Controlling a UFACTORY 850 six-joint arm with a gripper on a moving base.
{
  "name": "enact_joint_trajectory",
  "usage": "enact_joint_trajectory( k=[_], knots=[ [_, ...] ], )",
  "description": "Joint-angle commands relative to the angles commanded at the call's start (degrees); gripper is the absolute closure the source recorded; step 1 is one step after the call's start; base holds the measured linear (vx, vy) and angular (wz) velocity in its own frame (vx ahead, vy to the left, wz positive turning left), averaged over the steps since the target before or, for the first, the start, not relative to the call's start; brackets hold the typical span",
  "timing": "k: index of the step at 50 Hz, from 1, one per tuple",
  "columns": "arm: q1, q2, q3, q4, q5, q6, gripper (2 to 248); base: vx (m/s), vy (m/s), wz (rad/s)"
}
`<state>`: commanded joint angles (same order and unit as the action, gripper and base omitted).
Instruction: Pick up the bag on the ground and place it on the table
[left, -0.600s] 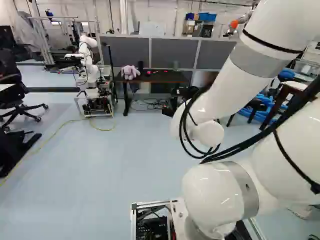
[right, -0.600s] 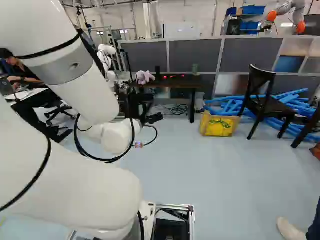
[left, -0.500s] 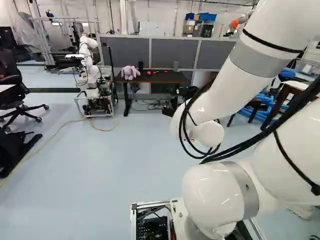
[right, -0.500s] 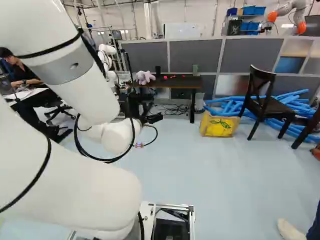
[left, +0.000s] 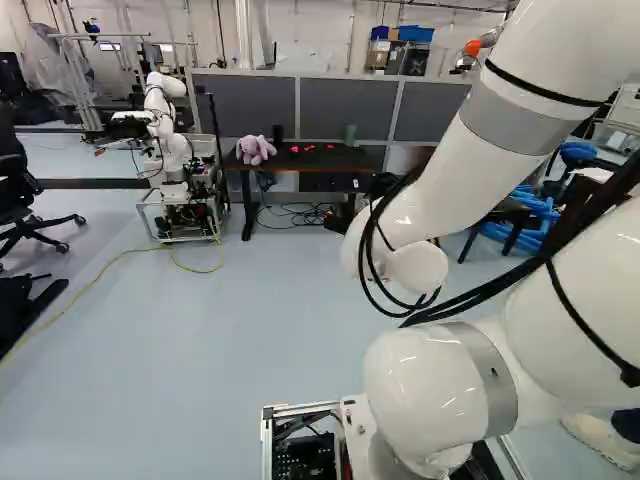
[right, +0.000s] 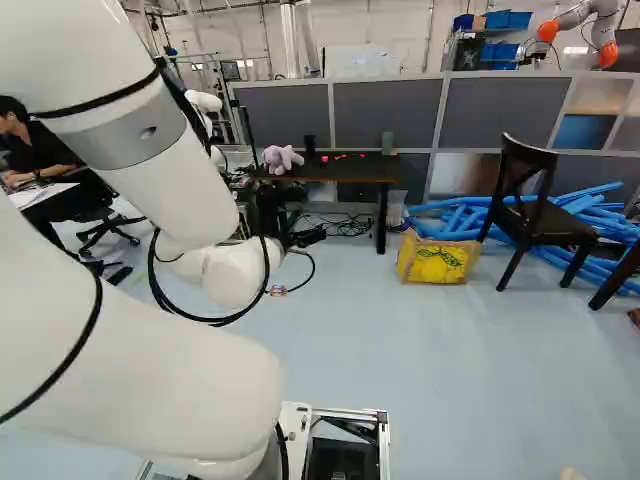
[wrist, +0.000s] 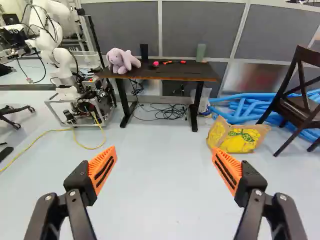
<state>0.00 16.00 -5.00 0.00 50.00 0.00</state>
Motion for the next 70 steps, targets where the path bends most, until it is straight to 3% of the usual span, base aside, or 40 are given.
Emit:
enact_joint_trajectory(
  k=[70],
  knots=[
    [0.00, 0.00, 0.00, 0.00, 0.00, 0.00, 3, 0.257, -0.124, -0.233]
  ],
)
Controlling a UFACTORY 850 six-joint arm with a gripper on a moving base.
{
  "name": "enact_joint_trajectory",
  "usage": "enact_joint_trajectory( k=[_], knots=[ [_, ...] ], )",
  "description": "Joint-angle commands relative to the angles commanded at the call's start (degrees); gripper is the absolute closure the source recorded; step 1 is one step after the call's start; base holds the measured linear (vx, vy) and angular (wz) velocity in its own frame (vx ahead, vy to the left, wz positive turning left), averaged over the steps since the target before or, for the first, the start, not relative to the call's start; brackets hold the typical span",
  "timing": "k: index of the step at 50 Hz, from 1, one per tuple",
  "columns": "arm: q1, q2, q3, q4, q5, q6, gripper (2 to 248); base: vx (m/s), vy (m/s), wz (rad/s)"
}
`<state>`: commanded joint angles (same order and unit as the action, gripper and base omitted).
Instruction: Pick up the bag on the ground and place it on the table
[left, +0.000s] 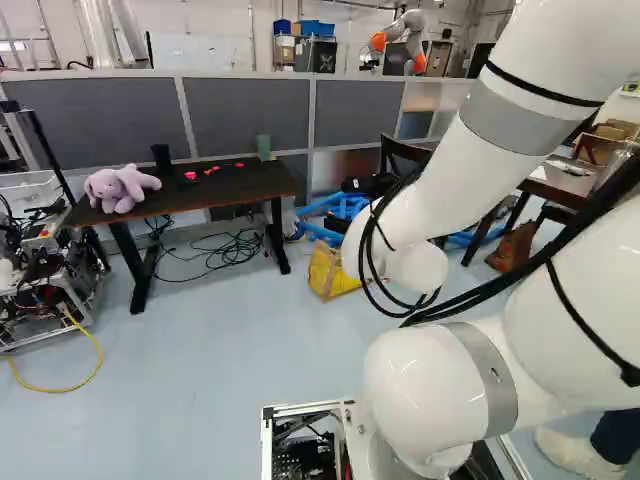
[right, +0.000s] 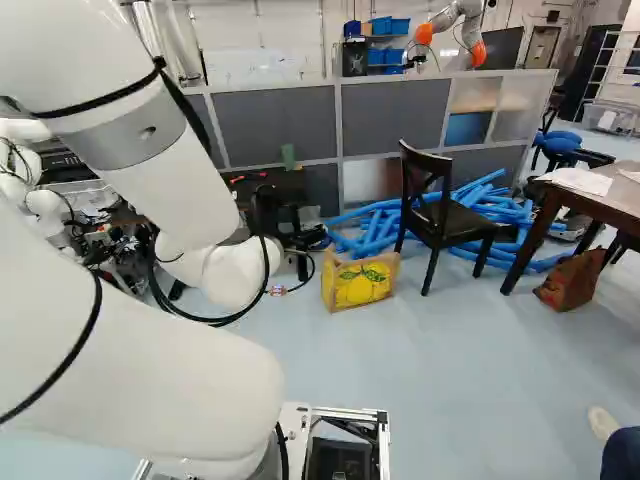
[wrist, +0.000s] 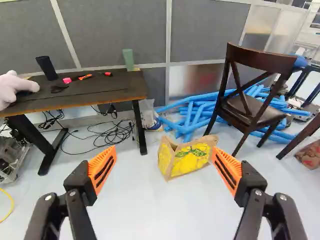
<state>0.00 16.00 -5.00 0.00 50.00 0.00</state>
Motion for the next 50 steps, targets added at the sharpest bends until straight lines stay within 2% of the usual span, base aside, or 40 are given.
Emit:
enact_joint_trajectory(
  k=[37, 50],
  knots=[
    [0.00, 0.00, 0.00, 0.00, 0.00, 0.00, 3, 0.279, -0.061, -0.021],
    [0.00, 0.00, 0.00, 0.00, 0.00, 0.00, 3, 0.222, -0.008, -0.025]
  ],
)
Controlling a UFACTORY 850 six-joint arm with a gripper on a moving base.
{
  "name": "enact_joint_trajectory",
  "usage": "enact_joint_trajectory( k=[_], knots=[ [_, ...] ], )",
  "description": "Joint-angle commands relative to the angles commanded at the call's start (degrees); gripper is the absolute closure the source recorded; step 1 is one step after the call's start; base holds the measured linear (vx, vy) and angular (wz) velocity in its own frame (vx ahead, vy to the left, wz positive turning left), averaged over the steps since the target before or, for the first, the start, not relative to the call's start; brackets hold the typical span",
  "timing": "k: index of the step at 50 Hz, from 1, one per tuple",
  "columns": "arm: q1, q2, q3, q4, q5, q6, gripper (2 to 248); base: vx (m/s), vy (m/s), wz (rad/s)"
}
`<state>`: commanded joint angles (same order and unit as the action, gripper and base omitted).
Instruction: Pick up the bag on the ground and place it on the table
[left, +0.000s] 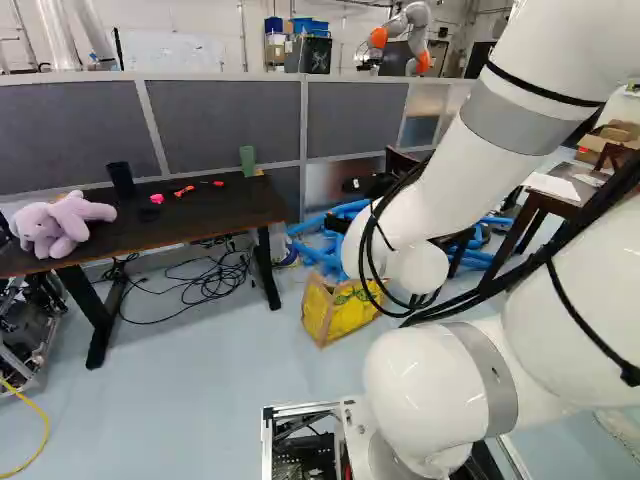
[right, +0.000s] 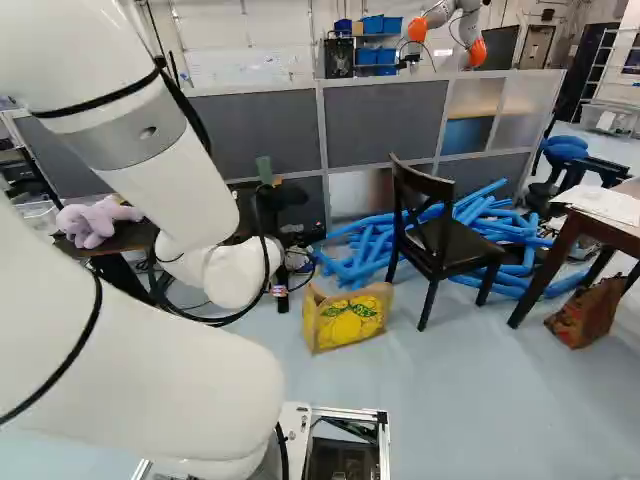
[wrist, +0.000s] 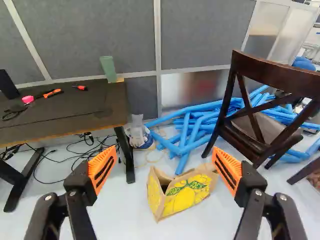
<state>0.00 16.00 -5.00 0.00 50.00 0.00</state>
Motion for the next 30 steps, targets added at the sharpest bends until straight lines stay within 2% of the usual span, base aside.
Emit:
enact_joint_trajectory(
  k=[8, 30],
  knots=[
    [-0.31, -2.26, -1.92, 0.00, 0.00, 0.00, 3, 0.127, 0.001, -0.015],
    [-2.11, -8.79, -7.54, 0.33, -1.99, 0.00, 3, 0.001, 0.000, -0.001]
  ],
)
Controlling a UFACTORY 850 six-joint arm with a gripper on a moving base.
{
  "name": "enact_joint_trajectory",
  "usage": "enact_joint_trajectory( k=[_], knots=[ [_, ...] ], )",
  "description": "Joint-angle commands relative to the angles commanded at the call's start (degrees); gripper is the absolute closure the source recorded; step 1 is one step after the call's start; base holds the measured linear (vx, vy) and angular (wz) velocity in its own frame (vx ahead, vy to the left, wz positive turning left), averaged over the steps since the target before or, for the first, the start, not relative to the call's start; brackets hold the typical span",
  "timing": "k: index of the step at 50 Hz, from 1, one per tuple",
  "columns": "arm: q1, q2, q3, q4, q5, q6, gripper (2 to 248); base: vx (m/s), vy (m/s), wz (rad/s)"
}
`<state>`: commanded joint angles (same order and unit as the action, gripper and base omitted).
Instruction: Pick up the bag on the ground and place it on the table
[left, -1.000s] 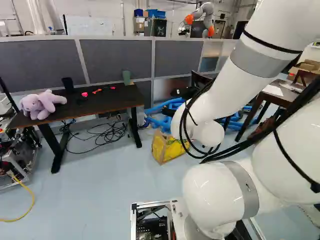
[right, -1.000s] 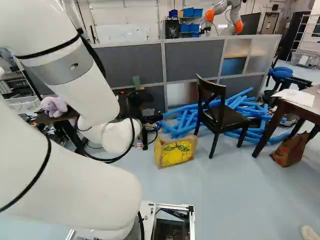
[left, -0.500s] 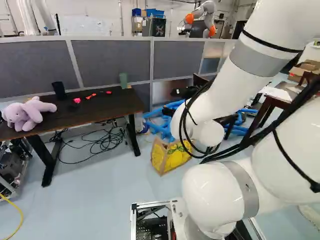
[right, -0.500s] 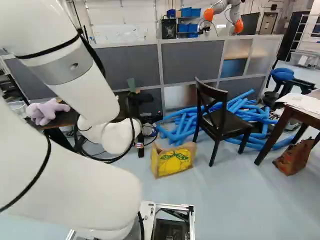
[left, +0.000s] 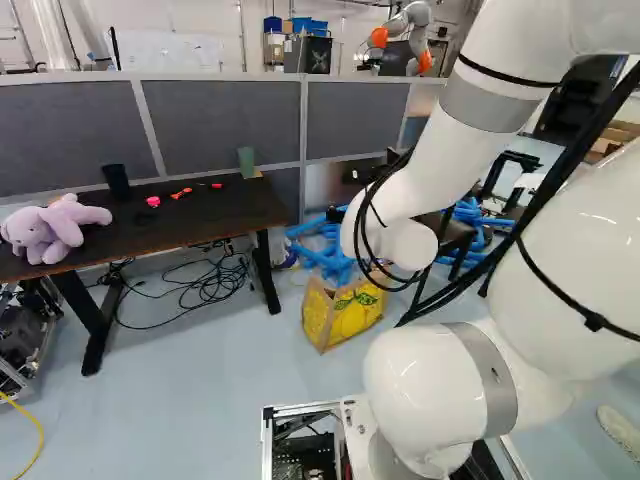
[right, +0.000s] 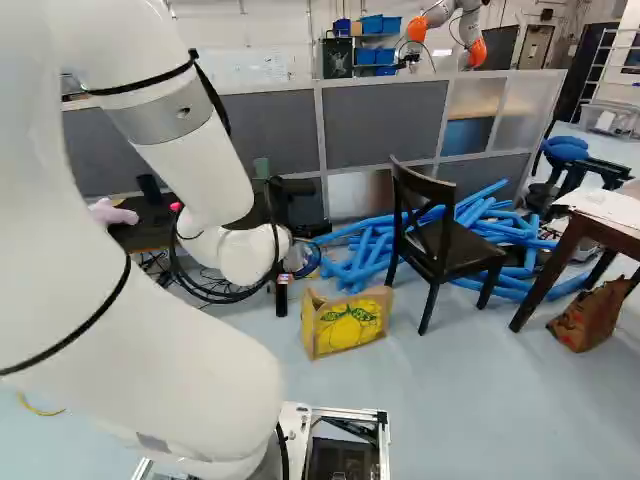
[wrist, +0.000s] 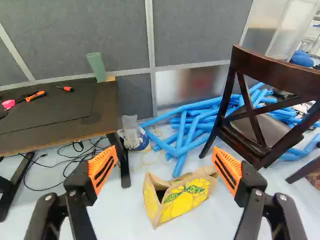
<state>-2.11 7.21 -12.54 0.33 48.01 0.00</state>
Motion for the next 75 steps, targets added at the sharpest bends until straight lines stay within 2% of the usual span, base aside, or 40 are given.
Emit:
enact_joint_trajectory(
  k=[34, 52, 75],
  knots=[
    [-3.37, -16.13, -11.34, 2.63, -2.88, 0.00, 3, 0.000, 0.000, 0.000],
    [-3.37, -24.13, -17.70, 3.81, -4.66, 0.00, 3, 0.000, 0.000, 0.000],
    [-3.72, -33.73, -26.09, 4.96, -9.04, 0.00, 3, 0.000, 0.000, 0.000]
  ],
)
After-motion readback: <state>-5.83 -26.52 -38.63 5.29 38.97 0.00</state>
